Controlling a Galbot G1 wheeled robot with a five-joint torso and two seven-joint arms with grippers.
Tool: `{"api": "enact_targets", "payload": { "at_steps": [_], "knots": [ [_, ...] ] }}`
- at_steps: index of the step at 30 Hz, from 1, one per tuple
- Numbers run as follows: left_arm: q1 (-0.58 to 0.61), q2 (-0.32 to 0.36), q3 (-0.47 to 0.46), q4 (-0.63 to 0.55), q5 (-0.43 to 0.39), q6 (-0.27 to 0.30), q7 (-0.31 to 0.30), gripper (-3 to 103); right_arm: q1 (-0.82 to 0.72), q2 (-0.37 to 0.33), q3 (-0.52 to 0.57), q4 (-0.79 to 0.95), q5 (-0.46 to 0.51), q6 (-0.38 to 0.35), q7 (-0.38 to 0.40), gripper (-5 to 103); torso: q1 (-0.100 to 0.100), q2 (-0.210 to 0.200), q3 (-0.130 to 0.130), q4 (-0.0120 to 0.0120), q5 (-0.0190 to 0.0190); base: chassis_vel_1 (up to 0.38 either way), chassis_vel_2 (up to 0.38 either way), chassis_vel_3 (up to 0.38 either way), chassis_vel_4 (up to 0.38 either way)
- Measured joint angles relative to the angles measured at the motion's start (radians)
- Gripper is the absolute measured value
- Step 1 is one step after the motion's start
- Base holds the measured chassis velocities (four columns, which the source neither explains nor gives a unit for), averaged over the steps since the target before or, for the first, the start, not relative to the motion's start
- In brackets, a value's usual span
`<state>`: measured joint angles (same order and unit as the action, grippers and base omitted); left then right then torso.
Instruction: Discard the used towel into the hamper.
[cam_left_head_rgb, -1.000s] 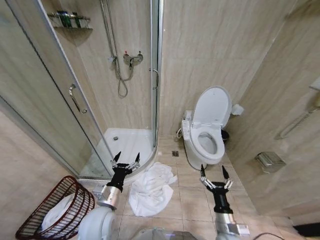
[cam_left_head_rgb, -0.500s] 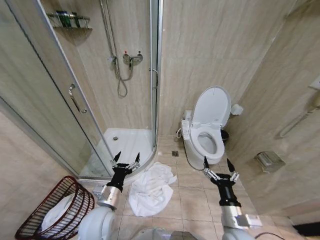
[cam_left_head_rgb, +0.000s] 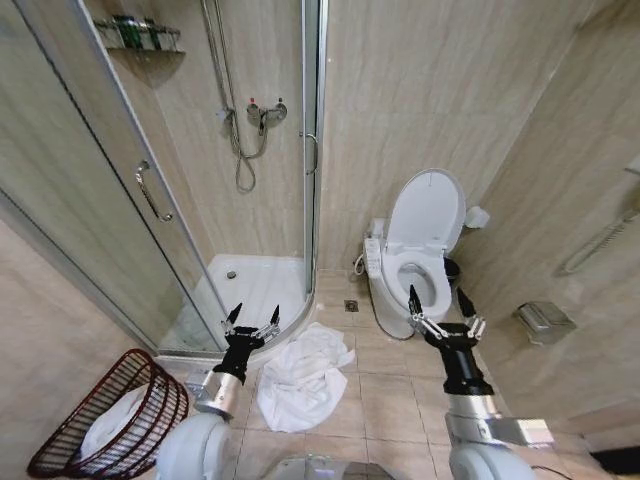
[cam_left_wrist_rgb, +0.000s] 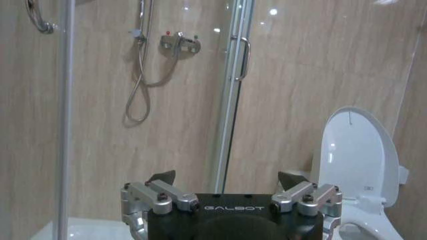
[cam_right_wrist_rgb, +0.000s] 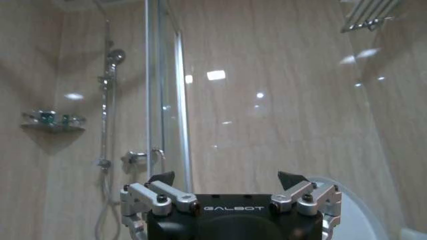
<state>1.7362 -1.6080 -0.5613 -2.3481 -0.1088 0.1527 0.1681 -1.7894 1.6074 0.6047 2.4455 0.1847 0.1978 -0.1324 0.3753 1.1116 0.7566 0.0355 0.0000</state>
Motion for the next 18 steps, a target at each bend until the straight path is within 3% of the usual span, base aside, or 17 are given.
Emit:
{"api": "enact_targets", "payload": {
  "at_steps": [2,6,18],
  "knots": [
    [0.0,0.0,0.0,0.0,0.0,0.0,0.0,100,0.004,0.0,-0.011,-0.002,-0.029,-0.011,0.048,100,-0.007,-0.016,-0.009,-0.0001,0.0,0.0,0.0,0.0,0.0],
    [0.0,0.0,0.0,0.0,0.0,0.0,0.0,100,0.01,0.0,-0.015,-0.001,-0.039,-0.012,0.075,100,-0.016,-0.036,-0.02,0.0,0.0,0.0,0.0,0.0,0.0],
    [0.0,0.0,0.0,0.0,0.0,0.0,0.0,100,0.011,0.001,-0.013,0.006,-0.034,0.011,0.043,100,-0.044,-0.098,-0.054,0.0,0.0001,0.0,0.0,0.0,0.0]
  ]
}}
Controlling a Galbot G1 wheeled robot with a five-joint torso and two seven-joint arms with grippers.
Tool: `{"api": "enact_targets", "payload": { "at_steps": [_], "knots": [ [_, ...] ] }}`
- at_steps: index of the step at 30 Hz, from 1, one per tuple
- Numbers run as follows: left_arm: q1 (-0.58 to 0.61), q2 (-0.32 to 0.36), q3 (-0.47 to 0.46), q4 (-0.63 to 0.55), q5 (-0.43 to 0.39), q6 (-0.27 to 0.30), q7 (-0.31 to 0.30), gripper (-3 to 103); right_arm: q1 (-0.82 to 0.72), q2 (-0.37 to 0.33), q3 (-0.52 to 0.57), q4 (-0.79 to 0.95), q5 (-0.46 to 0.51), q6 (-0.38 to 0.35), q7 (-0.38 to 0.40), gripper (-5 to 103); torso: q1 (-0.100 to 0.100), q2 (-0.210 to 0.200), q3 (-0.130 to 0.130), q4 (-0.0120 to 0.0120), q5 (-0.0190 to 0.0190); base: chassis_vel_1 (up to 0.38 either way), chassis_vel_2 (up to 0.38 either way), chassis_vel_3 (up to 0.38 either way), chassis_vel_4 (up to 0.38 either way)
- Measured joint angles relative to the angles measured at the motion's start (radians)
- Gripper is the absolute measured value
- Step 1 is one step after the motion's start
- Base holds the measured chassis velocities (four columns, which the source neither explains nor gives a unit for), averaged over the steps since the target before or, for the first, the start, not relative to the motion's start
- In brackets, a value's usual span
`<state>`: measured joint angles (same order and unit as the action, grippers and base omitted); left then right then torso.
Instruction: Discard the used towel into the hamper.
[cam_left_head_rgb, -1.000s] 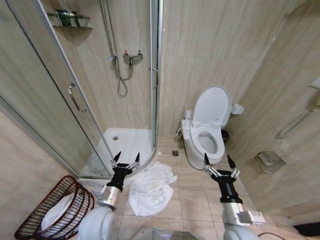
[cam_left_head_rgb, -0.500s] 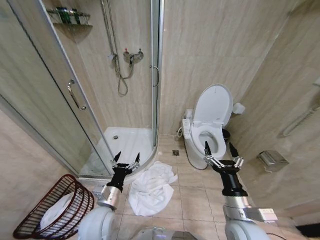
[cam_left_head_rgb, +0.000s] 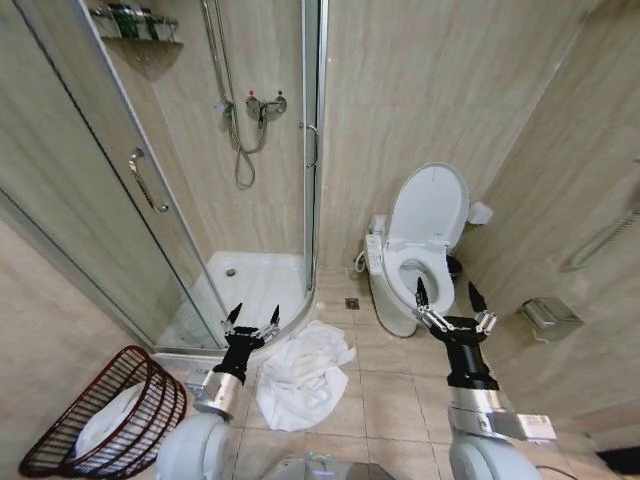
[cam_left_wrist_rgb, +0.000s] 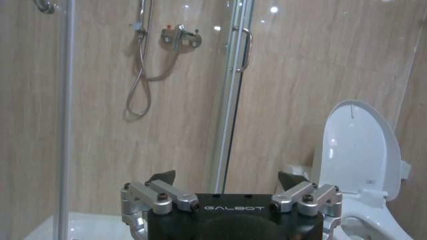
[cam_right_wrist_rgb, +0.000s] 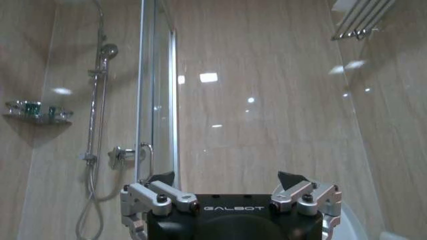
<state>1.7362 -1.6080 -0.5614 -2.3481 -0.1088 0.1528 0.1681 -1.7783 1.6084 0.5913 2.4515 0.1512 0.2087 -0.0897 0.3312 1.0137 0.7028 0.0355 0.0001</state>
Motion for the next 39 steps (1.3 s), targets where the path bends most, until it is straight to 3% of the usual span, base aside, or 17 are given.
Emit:
{"api": "enact_targets", "payload": {
  "at_steps": [4,12,24,28,35,39],
  "knots": [
    [0.0,0.0,0.0,0.0,0.0,0.0,0.0,100,-0.003,0.0,-0.018,0.038,0.066,-0.05,0.01,100,-0.008,-0.017,-0.01,0.0,-0.0002,0.0,0.0,0.0,0.0],
    [0.0,0.0,0.0,0.0,0.0,0.0,0.0,100,-0.006,0.0,0.004,0.035,0.067,-0.034,0.001,100,-0.025,-0.056,-0.032,-0.0001,-0.0001,0.0,0.0,0.0,0.0],
    [0.0,0.0,0.0,0.0,0.0,0.0,0.0,100,0.004,0.0,-0.001,-0.009,-0.08,0.003,0.028,100,-0.051,-0.114,-0.062,0.0,-0.0001,0.0,0.0,0.0,0.0],
    [0.0,0.0,0.0,0.0,0.0,0.0,0.0,100,0.009,0.0,0.019,-0.04,-0.19,0.07,0.027,100,-0.062,-0.137,-0.075,0.0,-0.0001,0.0,0.0,0.0,0.0],
    [0.0,0.0,0.0,0.0,0.0,0.0,0.0,100,0.009,0.0,0.018,-0.045,-0.196,0.078,0.044,100,-0.074,-0.164,-0.09,0.0,-0.0001,0.0,0.0,0.0,0.0],
    [0.0,0.0,0.0,0.0,0.0,0.0,0.0,100,0.015,0.0,0.035,-0.051,-0.203,0.099,0.006,100,-0.081,-0.18,-0.099,0.0,-0.0001,0.0,0.0,0.0,0.0]
  ]
}}
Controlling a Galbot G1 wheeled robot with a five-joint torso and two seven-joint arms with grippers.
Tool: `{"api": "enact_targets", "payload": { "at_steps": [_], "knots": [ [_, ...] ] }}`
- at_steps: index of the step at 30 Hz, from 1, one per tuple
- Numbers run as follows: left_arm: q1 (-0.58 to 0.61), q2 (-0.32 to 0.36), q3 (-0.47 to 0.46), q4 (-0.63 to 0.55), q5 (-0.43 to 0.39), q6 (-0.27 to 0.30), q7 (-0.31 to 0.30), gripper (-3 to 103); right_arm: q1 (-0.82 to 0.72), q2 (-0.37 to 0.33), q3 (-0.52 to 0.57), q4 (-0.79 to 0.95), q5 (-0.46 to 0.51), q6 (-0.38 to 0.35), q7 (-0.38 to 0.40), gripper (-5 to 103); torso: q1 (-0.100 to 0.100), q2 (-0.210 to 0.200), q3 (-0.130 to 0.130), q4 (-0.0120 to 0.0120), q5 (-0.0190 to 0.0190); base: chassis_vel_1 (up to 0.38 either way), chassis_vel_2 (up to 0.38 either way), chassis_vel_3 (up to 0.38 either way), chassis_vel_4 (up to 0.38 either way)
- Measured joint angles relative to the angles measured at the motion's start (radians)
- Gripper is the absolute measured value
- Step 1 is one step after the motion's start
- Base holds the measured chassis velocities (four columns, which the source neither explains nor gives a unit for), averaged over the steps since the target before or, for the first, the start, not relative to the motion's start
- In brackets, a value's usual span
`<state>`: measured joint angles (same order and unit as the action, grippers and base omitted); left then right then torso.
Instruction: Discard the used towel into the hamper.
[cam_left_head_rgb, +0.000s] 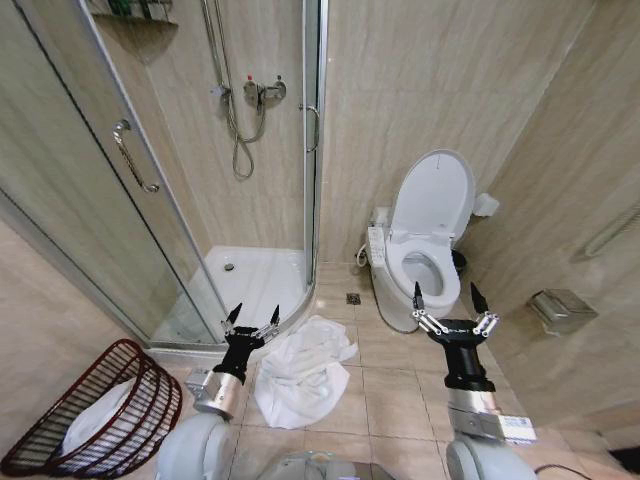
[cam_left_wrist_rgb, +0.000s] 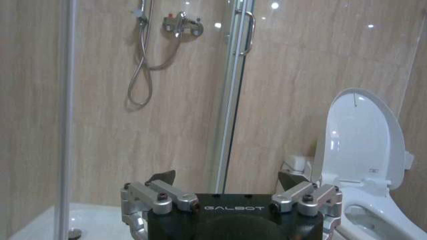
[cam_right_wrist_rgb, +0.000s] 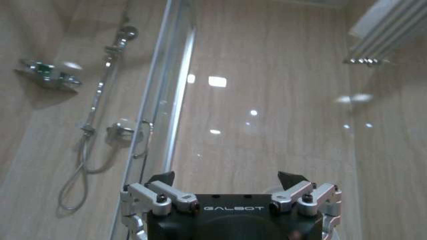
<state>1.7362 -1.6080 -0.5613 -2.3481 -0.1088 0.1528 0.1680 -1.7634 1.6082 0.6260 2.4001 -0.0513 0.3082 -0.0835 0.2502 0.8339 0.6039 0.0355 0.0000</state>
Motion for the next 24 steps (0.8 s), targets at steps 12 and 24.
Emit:
{"api": "enact_targets", "payload": {
  "at_steps": [12,24],
  "knots": [
    [0.0,0.0,0.0,0.0,0.0,0.0,0.0,100,0.014,0.0,-0.011,-0.01,0.005,-0.01,-0.06,100,-0.025,-0.054,-0.029,0.0,0.0,0.0,0.0,0.0,0.0],
    [0.0,0.0,0.0,0.0,0.0,0.0,0.0,100,-0.029,0.0,-0.012,-0.042,0.049,0.097,-0.068,100,-0.047,-0.106,-0.059,-0.0002,0.0,0.0,0.0,0.0,0.0]
  ]
}}
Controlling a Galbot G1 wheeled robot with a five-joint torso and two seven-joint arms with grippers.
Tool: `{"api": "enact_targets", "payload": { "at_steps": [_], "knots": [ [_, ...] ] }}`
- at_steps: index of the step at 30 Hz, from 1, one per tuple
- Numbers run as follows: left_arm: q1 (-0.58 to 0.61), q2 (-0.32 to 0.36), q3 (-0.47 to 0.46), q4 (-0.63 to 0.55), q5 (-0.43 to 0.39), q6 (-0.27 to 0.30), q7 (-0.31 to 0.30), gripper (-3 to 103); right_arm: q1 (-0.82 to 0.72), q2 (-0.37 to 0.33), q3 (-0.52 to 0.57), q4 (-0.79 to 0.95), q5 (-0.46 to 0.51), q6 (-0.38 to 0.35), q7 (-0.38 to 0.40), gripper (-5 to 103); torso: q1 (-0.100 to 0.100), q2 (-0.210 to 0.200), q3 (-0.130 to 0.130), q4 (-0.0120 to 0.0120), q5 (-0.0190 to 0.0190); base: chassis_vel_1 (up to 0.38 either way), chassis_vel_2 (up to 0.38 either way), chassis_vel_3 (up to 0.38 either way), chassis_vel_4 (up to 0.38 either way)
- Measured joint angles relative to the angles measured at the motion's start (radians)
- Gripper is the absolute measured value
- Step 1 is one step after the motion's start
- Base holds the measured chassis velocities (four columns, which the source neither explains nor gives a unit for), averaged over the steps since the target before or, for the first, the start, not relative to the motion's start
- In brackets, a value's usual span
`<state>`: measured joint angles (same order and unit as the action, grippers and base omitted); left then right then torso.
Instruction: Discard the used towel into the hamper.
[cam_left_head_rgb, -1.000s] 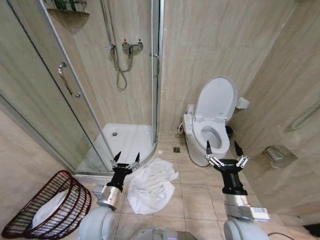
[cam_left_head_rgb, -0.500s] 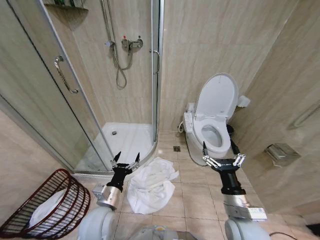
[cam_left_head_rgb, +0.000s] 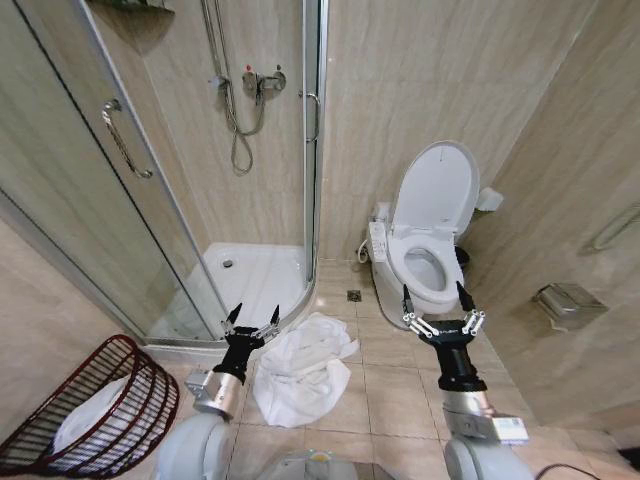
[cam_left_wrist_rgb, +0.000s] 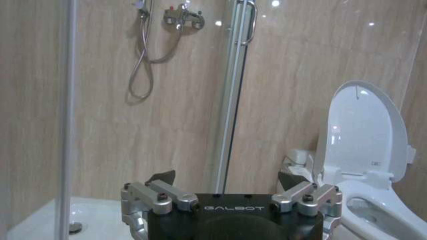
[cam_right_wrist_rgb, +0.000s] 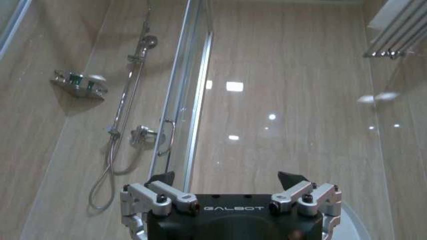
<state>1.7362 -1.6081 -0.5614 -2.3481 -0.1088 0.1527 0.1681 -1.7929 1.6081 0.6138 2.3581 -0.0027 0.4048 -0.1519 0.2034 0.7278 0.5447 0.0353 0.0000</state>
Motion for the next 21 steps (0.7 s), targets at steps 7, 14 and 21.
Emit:
{"api": "enact_targets", "payload": {
  "at_steps": [7,14,21],
  "knots": [
    [0.0,0.0,0.0,0.0,0.0,0.0,0.0,100,0.012,0.0,0.004,-0.006,0.012,-0.009,0.014,100,-0.015,-0.034,-0.019,0.0003,0.0,0.0,0.0,0.0,0.0],
    [0.0,0.0,0.0,0.0,0.0,0.0,0.0,100,0.018,0.0,0.01,-0.012,0.011,-0.033,0.057,100,-0.026,-0.059,-0.033,0.0001,0.0,0.0,0.0,0.0,0.0],
    [0.0,0.0,0.0,0.0,0.0,0.0,0.0,100,0.017,0.0,0.01,-0.01,0.01,-0.038,0.065,100,-0.04,-0.09,-0.05,0.0001,0.0,0.0,0.0,0.0,0.0]
  ]
}}
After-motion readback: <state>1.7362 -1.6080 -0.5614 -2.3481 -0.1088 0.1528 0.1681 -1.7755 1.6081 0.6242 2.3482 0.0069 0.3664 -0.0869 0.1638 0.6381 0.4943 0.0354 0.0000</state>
